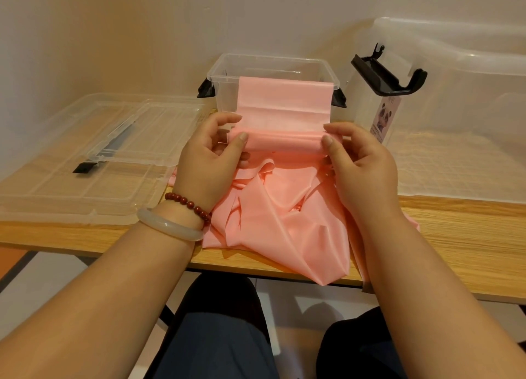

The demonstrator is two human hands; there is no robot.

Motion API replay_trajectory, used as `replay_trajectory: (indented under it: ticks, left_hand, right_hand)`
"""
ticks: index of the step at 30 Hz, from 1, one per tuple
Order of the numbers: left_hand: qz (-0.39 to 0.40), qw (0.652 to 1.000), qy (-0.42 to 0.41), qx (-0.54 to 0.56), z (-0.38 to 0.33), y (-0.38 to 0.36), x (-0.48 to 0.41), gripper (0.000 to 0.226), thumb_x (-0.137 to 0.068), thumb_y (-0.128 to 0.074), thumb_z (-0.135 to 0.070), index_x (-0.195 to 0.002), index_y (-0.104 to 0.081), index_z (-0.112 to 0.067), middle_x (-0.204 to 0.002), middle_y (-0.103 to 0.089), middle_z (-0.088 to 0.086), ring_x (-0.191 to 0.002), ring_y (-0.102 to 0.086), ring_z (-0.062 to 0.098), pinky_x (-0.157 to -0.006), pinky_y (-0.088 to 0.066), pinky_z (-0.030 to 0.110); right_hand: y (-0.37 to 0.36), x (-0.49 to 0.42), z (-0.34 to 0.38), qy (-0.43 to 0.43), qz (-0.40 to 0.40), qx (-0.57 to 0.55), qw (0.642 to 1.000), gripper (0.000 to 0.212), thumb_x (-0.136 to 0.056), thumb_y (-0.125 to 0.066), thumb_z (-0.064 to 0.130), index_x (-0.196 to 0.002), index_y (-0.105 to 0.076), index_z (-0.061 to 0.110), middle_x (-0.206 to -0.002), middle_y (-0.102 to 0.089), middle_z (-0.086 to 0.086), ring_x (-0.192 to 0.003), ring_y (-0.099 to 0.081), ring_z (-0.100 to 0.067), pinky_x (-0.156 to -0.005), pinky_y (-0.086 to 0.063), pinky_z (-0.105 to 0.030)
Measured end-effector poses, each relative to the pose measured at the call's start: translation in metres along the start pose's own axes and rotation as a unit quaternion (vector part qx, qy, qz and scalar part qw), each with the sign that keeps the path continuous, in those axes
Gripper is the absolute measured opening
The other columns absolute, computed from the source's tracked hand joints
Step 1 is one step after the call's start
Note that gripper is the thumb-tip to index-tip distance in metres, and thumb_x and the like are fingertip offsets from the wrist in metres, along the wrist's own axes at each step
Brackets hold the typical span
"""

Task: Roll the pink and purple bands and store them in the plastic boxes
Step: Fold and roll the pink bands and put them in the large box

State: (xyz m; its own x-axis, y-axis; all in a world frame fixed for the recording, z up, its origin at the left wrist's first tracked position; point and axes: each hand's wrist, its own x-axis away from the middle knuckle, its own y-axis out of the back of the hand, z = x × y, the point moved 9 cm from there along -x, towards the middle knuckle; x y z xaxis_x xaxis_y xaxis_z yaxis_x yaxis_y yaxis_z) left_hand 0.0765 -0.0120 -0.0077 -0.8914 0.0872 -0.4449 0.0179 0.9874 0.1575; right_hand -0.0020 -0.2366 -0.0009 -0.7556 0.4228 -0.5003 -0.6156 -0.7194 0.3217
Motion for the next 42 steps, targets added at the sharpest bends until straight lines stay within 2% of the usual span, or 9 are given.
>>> replay_trajectory:
  ticks: [5, 9, 12, 21, 25, 28, 32, 36, 42]
  left_hand:
    - [0.003, 1.0, 0.0, 0.002, 0.0012, -0.0003, 0.0, 0.016, -0.093, -0.061, -0.014, -0.107, -0.064, -0.021, -0.099, -0.068, -0.002, -0.081, -0.069, 0.008, -0.072, -0.057, 0.023]
    - [0.011, 1.0, -0.003, -0.009, -0.0001, -0.0006, 0.0006, 0.023, -0.089, -0.065, -0.012, -0.107, -0.064, -0.026, -0.109, -0.067, 0.0, -0.094, -0.067, 0.012, -0.08, -0.057, 0.025]
    - [0.014, 1.0, -0.004, -0.013, -0.0022, -0.001, 0.0007, 0.023, -0.091, -0.062, -0.01, -0.109, -0.064, -0.024, -0.103, -0.066, -0.006, -0.087, -0.068, 0.005, -0.075, -0.056, 0.019]
    - [0.007, 1.0, 0.009, 0.001, 0.0015, -0.0012, 0.0, 0.017, -0.094, -0.059, -0.015, -0.109, -0.059, -0.024, -0.096, -0.063, -0.005, -0.075, -0.07, 0.006, -0.067, -0.056, 0.02]
    - [0.007, 1.0, 0.009, -0.002, 0.0028, -0.0006, -0.0001, 0.016, -0.094, -0.06, -0.016, -0.106, -0.062, -0.027, -0.096, -0.066, -0.006, -0.076, -0.07, 0.007, -0.068, -0.057, 0.023]
    - [0.007, 1.0, 0.011, -0.004, 0.0042, 0.0001, -0.0005, 0.019, -0.093, -0.06, -0.014, -0.109, -0.066, -0.022, -0.103, -0.068, -0.001, -0.083, -0.07, 0.008, -0.072, -0.057, 0.022]
    - [0.031, 0.999, 0.002, -0.013, 0.001, -0.0032, 0.0002, 0.031, -0.089, -0.057, -0.002, -0.111, -0.065, -0.022, -0.114, -0.066, 0.004, -0.096, -0.068, 0.014, -0.08, -0.057, 0.023]
    - [0.038, 0.999, 0.022, 0.002, 0.0021, -0.0051, 0.0006, 0.035, -0.092, -0.049, 0.001, -0.115, -0.063, -0.021, -0.108, -0.066, 0.002, -0.083, -0.069, 0.007, -0.069, -0.054, 0.016]
    - [0.023, 1.0, 0.015, 0.009, 0.0019, -0.0048, -0.0001, 0.025, -0.097, -0.052, -0.01, -0.114, -0.055, -0.028, -0.098, -0.059, -0.009, -0.074, -0.068, 0.005, -0.068, -0.058, 0.024]
  right_hand:
    - [-0.004, 0.0004, -0.0032, -0.015, 0.033, -0.003, 0.999, 0.038, -0.085, -0.074, 0.024, -0.12, -0.063, 0.031, -0.11, -0.064, 0.012, -0.098, -0.064, -0.004, -0.087, -0.056, -0.03]
    - [-0.0008, -0.0007, -0.0034, -0.009, 0.014, 0.003, 1.0, 0.021, -0.088, -0.069, 0.024, -0.106, -0.066, 0.036, -0.102, -0.065, 0.015, -0.094, -0.062, -0.006, -0.084, -0.056, -0.039]
    - [0.0002, -0.0012, 0.0009, 0.014, 0.006, 0.023, 1.0, 0.015, -0.088, -0.069, 0.025, -0.096, -0.065, 0.036, -0.098, -0.064, 0.013, -0.095, -0.061, -0.014, -0.084, -0.054, -0.043]
    - [-0.0012, 0.0008, -0.0032, -0.017, 0.013, -0.011, 1.0, 0.017, -0.093, -0.061, 0.033, -0.103, -0.058, 0.046, -0.098, -0.068, 0.005, -0.089, -0.066, -0.015, -0.08, -0.056, -0.044]
    - [-0.0058, 0.0028, -0.0019, -0.023, 0.048, -0.024, 0.998, 0.029, -0.086, -0.071, 0.023, -0.112, -0.062, 0.034, -0.108, -0.063, 0.012, -0.096, -0.064, -0.007, -0.086, -0.057, -0.033]
    - [-0.0052, 0.0016, -0.0037, -0.027, 0.043, -0.015, 0.999, 0.033, -0.084, -0.07, 0.013, -0.11, -0.063, 0.033, -0.104, -0.065, 0.014, -0.093, -0.064, -0.005, -0.087, -0.056, -0.037]
    - [-0.0027, -0.0001, -0.0059, -0.023, 0.026, -0.015, 0.999, 0.021, -0.087, -0.069, 0.019, -0.103, -0.067, 0.033, -0.104, -0.067, 0.008, -0.092, -0.065, -0.01, -0.085, -0.055, -0.037]
    - [-0.0013, -0.0017, -0.0041, -0.007, 0.014, -0.003, 1.0, 0.014, -0.089, -0.07, 0.022, -0.101, -0.068, 0.029, -0.107, -0.065, 0.004, -0.094, -0.063, -0.009, -0.085, -0.055, -0.036]
    - [-0.0005, -0.0003, -0.0057, -0.022, 0.01, -0.006, 1.0, 0.021, -0.092, -0.064, 0.03, -0.107, -0.058, 0.042, -0.105, -0.068, 0.006, -0.092, -0.065, -0.011, -0.082, -0.056, -0.041]
